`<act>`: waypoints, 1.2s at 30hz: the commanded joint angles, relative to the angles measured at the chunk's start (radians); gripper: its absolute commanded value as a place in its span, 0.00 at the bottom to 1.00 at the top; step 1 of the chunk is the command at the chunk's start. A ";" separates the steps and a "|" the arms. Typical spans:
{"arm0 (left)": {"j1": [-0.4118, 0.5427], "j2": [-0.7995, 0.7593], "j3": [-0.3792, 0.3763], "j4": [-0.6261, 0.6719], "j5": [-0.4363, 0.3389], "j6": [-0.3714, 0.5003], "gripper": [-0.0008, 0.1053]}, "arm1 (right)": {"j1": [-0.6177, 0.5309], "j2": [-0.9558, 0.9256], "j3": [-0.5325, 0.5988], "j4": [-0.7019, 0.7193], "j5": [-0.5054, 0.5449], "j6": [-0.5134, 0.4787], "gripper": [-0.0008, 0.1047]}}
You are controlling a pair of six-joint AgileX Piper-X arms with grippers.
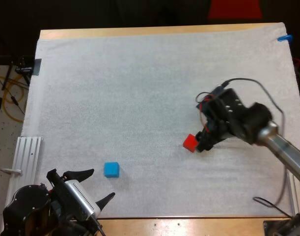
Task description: Stack red cube on blue cube
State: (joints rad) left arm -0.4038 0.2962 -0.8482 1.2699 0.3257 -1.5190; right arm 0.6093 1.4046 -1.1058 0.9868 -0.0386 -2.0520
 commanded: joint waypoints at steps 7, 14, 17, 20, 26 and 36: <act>-0.003 0.001 -0.005 0.020 0.007 0.005 0.64 | -0.001 0.152 -0.007 -0.067 -0.026 -0.050 0.68; -0.003 0.001 -0.005 0.020 0.007 0.005 0.64 | 0.003 0.233 -0.007 -0.098 -0.078 -0.070 0.68; -0.003 0.001 -0.005 0.020 0.007 0.005 0.64 | 0.003 0.263 -0.007 -0.098 -0.078 -0.088 0.68; -0.003 0.001 -0.005 0.020 0.007 0.005 0.64 | 0.003 0.290 -0.007 -0.101 -0.096 -0.106 0.68; -0.003 0.001 -0.005 0.020 0.007 0.005 0.64 | 0.003 0.319 -0.007 -0.120 -0.096 -0.106 0.67; -0.003 0.001 -0.005 0.020 0.007 0.005 0.64 | 0.003 0.327 -0.017 -0.109 -0.098 -0.081 0.05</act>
State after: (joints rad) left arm -0.4038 0.2962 -0.8482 1.2855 0.3257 -1.5190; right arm 0.6116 1.7342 -1.1132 0.8762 -0.1243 -2.1312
